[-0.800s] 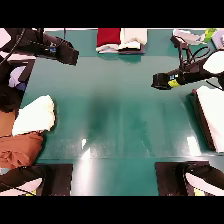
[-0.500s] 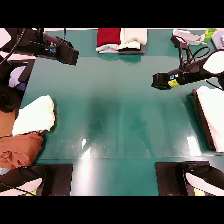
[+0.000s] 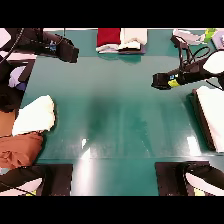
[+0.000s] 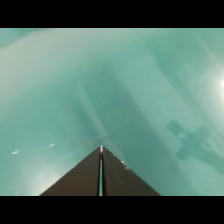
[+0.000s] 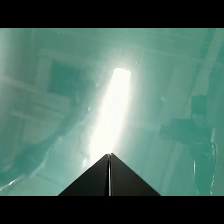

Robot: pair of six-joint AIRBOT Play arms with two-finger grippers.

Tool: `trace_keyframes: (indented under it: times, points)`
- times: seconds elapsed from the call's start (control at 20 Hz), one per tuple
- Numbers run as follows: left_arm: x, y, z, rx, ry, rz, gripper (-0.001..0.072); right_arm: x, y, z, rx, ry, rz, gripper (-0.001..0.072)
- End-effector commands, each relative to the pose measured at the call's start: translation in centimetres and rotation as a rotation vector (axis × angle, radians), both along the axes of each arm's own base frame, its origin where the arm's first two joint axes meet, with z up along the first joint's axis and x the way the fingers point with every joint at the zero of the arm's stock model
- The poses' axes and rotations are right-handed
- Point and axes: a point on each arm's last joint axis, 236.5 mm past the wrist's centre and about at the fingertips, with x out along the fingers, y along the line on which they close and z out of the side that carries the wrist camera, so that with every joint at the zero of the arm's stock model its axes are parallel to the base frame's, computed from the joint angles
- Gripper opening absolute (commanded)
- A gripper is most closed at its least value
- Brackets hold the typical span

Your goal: Fold the shirts.

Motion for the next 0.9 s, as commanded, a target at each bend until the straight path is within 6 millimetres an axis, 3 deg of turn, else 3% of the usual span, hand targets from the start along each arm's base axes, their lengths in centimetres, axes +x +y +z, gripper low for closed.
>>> trace_keyframes:
  times: [0.0, 0.1, 0.2, 0.25, 0.3, 0.35, 0.55, 0.65, 0.7, 0.75, 0.85]
  points:
    - [0.8, 9.3, -2.7, 0.171, 0.102, 0.234, 0.0025, -0.1, 0.0, 0.0, -0.001, 0.003, 0.001, 0.0023]
    - [-0.7, 16.2, -6.5, 0.216, 0.287, 0.387, 0.0025, 0.0, 0.0, 0.0, 0.0, 0.001, 0.001, 0.0023]
    - [-2.4, 20.9, -11.0, 0.244, 0.441, 0.485, 0.0027, 0.1, 0.0, 0.1, 0.002, -0.005, -0.001, 0.0023]
    - [-3.1, 22.4, -13.6, 0.247, 0.505, 0.516, 0.0199, 0.2, 0.1, 0.1, 0.002, -0.007, -0.002, 0.0023]
    - [-3.5, 23.3, -16.4, 0.246, 0.553, 0.535, 0.0571, 0.2, 0.1, 0.1, 0.003, -0.008, -0.003, 0.0023]
    - [-3.9, 23.9, -18.9, 0.248, 0.582, 0.547, 0.0664, 0.3, 0.1, 0.1, 0.003, -0.01, -0.003, 0.0023]
    - [-4.9, 24.5, -27.4, 0.231, 0.625, 0.586, 0.0665, 0.3, 0.1, 0.1, 0.003, -0.009, -0.004, 0.0023]
    - [-5.7, 24.4, -29.9, 0.226, 0.672, 0.604, 0.0664, 0.1, 0.0, -0.4, 0.001, 0.0, -0.005, 0.0023]
    - [-6.0, 24.4, -30.3, 0.232, 0.696, 0.602, 0.0595, 0.0, 0.0, -0.8, -0.001, 0.009, -0.005, 0.0023]
    - [-6.2, 24.4, -30.3, 0.235, 0.702, 0.599, 0.0407, -0.1, 0.0, -1.1, -0.003, 0.016, -0.005, 0.0023]
    - [-6.0, 24.4, -29.5, 0.234, 0.692, 0.599, 0.0129, 0.0, 0.0, -1.0, 0.0, 0.009, -0.008, 0.0023]
